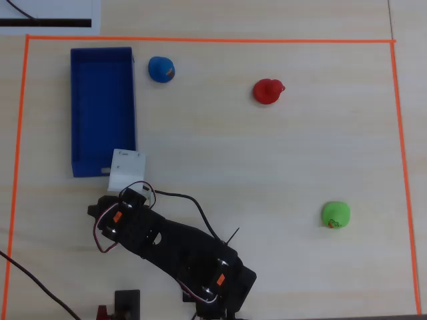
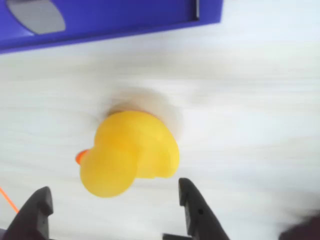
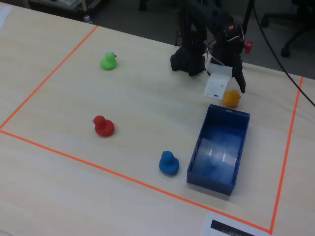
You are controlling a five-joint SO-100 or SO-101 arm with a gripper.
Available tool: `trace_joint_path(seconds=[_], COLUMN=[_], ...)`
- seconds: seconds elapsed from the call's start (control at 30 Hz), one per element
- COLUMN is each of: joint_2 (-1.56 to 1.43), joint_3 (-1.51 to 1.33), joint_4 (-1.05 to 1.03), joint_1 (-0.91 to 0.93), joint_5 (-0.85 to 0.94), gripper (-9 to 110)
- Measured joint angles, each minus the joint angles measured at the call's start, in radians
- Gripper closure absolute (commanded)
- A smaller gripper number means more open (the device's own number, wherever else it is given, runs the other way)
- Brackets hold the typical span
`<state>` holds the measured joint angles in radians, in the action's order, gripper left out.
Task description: Grasp yellow duck and put it into box.
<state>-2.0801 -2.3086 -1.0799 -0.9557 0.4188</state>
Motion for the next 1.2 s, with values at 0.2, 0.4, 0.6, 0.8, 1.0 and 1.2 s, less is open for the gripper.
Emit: trace_joint_path(seconds=[0.2,0.4,0.6,0.8,1.0,1.2], joint_2=[0.000,0.018,0.054,0.054,0.054,0.054], joint_3=[0.000,-0.025,-0.026,-0.026,-0.026,-0.026], joint_4=[0.023,0.051,0.097,0.106,0.146,0.153], joint_1=[-0.023,-0.054,-0.089,-0.097,-0.061,-0.055], joint_5=[-0.023,-0.043,-0.063,-0.064,-0.055,-0.043], gripper=[67,67,67,67,68,69])
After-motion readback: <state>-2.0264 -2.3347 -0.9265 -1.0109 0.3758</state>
